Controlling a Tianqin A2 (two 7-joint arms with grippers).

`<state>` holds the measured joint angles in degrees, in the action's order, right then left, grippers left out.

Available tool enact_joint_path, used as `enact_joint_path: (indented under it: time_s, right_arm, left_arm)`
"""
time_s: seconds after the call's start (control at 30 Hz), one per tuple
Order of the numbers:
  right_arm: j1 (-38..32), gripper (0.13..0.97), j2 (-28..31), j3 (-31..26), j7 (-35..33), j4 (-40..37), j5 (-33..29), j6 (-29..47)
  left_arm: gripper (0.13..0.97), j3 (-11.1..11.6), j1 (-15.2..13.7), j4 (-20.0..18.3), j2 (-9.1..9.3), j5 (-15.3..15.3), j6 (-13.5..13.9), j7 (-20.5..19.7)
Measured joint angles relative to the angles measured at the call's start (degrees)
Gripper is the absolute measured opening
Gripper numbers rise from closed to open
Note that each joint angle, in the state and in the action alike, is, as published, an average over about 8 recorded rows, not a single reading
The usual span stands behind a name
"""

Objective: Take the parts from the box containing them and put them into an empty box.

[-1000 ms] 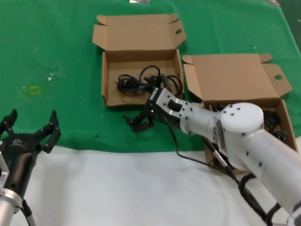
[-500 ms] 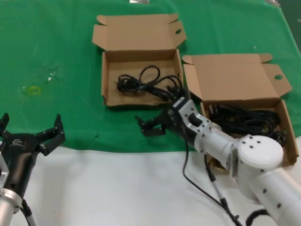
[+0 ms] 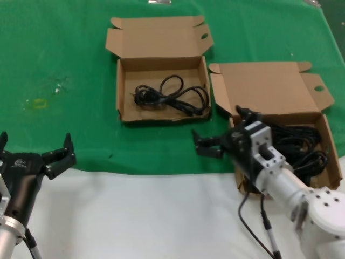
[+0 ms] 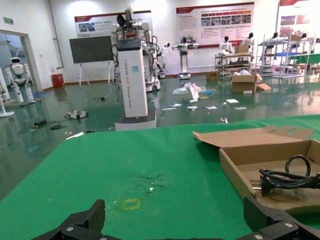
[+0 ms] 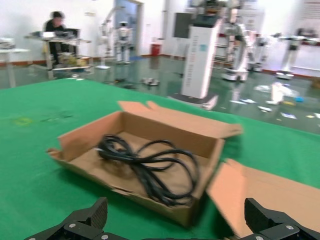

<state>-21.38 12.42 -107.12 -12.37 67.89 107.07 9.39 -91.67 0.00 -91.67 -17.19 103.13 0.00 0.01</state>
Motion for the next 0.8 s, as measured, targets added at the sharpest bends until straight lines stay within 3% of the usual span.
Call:
enact_joint_path:
  time_s: [0.53,0.8]
  right_arm:
    - [16.1,0.966,3.6,11.7,9.3,17.9,-3.0,-7.1]
    - [18.8,0.966,4.2,13.6,10.9,20.9,-3.5,-8.2]
  left_arm:
    - [0.966,0.0,0.0,0.0,0.00,0.0,0.0,0.0]
    - [0.966,0.0,0.0,0.0,0.00,0.0,0.0,0.0]
